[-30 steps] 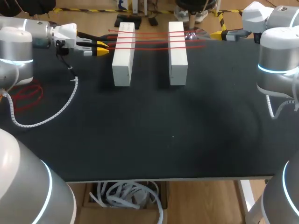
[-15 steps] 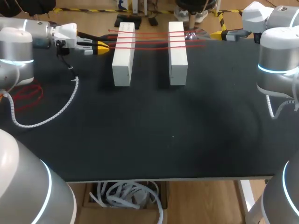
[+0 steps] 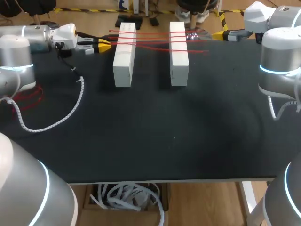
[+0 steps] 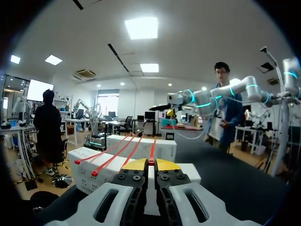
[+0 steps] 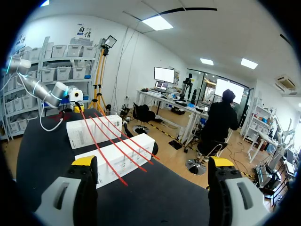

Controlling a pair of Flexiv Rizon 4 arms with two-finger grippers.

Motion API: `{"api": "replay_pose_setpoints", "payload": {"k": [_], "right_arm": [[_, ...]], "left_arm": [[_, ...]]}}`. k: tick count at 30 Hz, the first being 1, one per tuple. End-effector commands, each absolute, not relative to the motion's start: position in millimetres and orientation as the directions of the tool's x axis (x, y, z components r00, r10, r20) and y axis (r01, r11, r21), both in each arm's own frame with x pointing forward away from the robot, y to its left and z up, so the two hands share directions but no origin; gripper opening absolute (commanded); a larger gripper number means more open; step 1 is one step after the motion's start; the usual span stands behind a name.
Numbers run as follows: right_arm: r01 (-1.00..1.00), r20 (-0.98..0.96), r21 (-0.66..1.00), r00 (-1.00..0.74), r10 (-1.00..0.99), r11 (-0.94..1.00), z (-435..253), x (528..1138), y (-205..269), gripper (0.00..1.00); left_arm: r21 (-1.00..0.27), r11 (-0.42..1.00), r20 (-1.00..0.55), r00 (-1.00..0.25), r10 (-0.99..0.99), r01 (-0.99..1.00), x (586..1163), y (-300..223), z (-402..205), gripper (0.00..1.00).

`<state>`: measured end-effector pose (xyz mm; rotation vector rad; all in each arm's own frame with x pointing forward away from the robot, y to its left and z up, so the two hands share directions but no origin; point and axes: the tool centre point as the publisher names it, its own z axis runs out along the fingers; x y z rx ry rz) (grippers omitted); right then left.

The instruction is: Grab the tape and strap the tape.

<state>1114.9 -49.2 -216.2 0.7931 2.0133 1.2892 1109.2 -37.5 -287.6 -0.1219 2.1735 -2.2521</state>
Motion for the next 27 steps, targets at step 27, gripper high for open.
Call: {"api": "replay_pose_setpoints", "payload": {"k": [27], "right_arm": [[0.156,-0.174,0.926,-0.633,0.755,0.345,-216,1115,-49,1.0]], "left_arm": [[-0.941,-0.338,0.002,-1.0,-0.031,0.008,1069,-37,-186,0.0]]}}
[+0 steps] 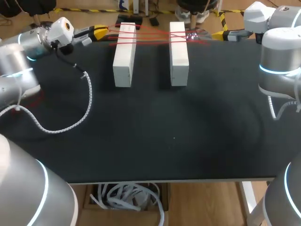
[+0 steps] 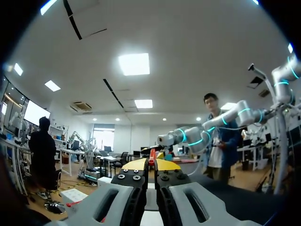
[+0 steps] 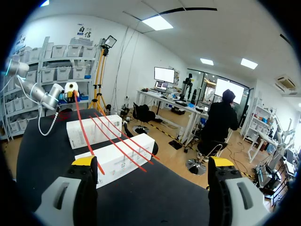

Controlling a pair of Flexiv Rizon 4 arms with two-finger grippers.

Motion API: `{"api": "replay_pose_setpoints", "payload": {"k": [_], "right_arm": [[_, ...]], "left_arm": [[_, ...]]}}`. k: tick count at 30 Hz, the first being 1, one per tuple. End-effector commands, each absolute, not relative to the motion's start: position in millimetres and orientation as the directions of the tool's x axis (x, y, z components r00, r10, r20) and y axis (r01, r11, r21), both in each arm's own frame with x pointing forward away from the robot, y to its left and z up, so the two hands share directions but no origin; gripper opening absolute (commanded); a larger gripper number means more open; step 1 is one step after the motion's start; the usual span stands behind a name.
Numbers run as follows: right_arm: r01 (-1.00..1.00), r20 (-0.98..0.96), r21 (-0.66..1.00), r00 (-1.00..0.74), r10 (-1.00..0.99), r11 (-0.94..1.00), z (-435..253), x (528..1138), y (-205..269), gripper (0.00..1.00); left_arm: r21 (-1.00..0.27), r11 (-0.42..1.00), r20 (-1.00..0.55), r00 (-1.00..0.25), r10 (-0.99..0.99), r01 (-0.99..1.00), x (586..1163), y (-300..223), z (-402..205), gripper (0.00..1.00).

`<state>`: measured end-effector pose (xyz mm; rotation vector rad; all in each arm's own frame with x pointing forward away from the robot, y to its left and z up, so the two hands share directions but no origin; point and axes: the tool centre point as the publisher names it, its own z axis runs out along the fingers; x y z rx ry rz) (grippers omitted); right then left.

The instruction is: Grab the tape and strap the tape.

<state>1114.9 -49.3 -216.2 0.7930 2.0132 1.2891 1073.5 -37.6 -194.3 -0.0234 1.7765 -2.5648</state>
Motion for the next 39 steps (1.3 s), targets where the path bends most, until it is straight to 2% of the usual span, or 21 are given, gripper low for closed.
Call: {"api": "replay_pose_setpoints", "payload": {"k": [1,34,39], "right_arm": [[0.156,-0.174,0.926,-0.633,0.755,0.345,-216,1115,-49,1.0],[0.156,-0.174,0.926,-0.633,0.755,0.345,-216,1115,-49,1.0],[0.156,-0.174,0.926,-0.633,0.755,0.345,-216,1115,-49,1.0]], "left_arm": [[-0.941,-0.337,0.001,-1.0,-0.031,0.009,1068,-36,-185,0.0],[-0.955,-0.298,0.01,-0.998,-0.054,0.007,1061,-34,-179,0.0],[-0.94,-0.342,0.001,-0.999,-0.045,0.015,1048,-40,-164,0.0]]}}
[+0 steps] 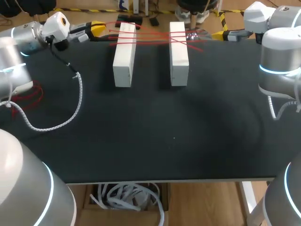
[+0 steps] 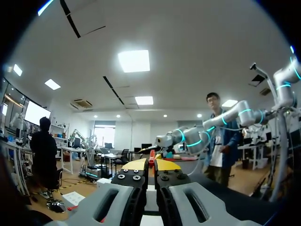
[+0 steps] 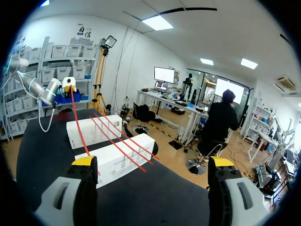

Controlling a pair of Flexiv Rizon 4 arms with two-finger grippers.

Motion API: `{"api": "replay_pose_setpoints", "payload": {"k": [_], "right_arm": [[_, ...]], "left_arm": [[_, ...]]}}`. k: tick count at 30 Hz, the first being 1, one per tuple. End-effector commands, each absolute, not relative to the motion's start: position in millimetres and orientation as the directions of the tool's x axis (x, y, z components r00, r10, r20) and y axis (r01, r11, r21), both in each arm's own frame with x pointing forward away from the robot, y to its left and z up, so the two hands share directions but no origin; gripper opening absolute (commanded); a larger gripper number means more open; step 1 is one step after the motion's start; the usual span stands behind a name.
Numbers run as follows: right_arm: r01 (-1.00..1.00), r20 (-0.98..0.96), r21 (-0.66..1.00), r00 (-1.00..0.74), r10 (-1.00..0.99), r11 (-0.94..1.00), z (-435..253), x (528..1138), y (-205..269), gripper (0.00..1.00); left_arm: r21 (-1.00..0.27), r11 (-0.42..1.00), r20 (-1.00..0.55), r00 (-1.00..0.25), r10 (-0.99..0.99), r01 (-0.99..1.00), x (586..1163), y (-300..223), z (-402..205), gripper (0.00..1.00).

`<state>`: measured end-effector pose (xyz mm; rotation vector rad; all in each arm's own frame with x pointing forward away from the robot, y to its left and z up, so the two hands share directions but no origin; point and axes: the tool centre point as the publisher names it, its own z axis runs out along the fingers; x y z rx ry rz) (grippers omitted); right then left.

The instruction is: Grab the tape and strap the tape.

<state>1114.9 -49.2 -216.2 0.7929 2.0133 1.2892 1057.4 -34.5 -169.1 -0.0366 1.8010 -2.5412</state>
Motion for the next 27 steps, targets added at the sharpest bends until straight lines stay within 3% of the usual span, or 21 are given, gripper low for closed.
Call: {"api": "replay_pose_setpoints", "payload": {"k": [1,15,27], "right_arm": [[0.156,-0.174,0.926,-0.633,0.755,0.345,-216,1115,-49,1.0],[0.156,-0.174,0.926,-0.633,0.755,0.345,-216,1115,-49,1.0],[0.156,-0.174,0.926,-0.633,0.755,0.345,-216,1115,-49,1.0]], "left_arm": [[-0.937,-0.349,-0.004,-0.999,-0.044,0.019,1045,-42,-160,0.0],[-0.882,-0.471,-0.018,-0.999,-0.033,0.031,1007,-62,-107,0.0],[-0.888,-0.459,-0.016,-1.0,-0.026,0.026,987,-60,-62,0.0]]}}
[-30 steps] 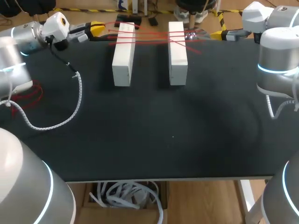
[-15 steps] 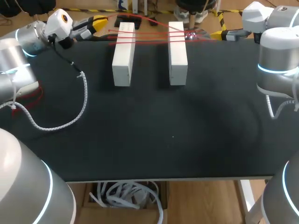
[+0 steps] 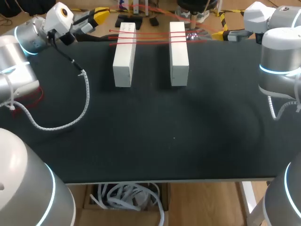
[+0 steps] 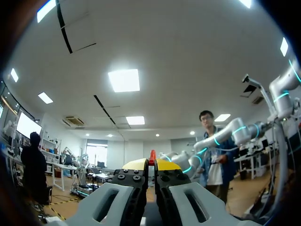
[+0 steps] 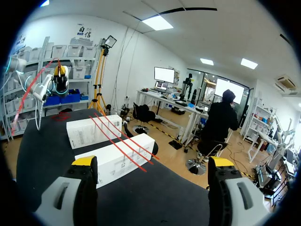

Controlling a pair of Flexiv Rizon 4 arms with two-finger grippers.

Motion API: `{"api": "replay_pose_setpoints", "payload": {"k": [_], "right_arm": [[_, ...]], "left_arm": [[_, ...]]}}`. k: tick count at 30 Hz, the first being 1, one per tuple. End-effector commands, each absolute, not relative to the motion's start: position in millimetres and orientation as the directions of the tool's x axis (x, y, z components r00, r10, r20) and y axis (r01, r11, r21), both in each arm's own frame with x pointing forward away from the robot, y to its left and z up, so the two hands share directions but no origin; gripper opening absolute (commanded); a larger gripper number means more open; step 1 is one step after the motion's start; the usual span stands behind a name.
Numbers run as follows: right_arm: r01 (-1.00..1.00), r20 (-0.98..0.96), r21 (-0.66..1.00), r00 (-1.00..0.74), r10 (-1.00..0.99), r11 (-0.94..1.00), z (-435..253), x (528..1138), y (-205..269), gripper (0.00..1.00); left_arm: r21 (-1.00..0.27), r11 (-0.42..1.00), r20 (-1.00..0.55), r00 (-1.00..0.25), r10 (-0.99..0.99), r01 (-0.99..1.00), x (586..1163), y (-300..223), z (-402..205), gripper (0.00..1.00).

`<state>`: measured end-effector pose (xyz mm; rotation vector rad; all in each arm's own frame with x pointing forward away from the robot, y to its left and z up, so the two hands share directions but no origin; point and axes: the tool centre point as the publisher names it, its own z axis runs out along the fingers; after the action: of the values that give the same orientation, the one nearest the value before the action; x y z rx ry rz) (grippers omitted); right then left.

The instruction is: Grab the tape and strap the tape.

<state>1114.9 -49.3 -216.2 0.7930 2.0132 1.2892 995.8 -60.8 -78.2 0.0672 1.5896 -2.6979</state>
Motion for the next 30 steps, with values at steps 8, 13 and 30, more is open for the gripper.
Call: {"api": "replay_pose_setpoints", "payload": {"k": [8,13,30], "right_arm": [[0.156,-0.174,0.926,-0.633,0.755,0.345,-216,1115,-49,1.0],[0.156,-0.174,0.926,-0.633,0.755,0.345,-216,1115,-49,1.0],[0.156,-0.174,0.926,-0.633,0.755,0.345,-216,1115,-49,1.0]], "left_arm": [[-0.904,-0.427,-0.018,-0.999,0.037,0.001,985,-61,-36,0.0],[-0.907,-0.42,-0.017,-0.999,0.05,-0.006,983,-60,-28,0.0],[-0.907,-0.422,-0.03,-0.998,0.056,0.004,983,-58,-17,0.0]]}}
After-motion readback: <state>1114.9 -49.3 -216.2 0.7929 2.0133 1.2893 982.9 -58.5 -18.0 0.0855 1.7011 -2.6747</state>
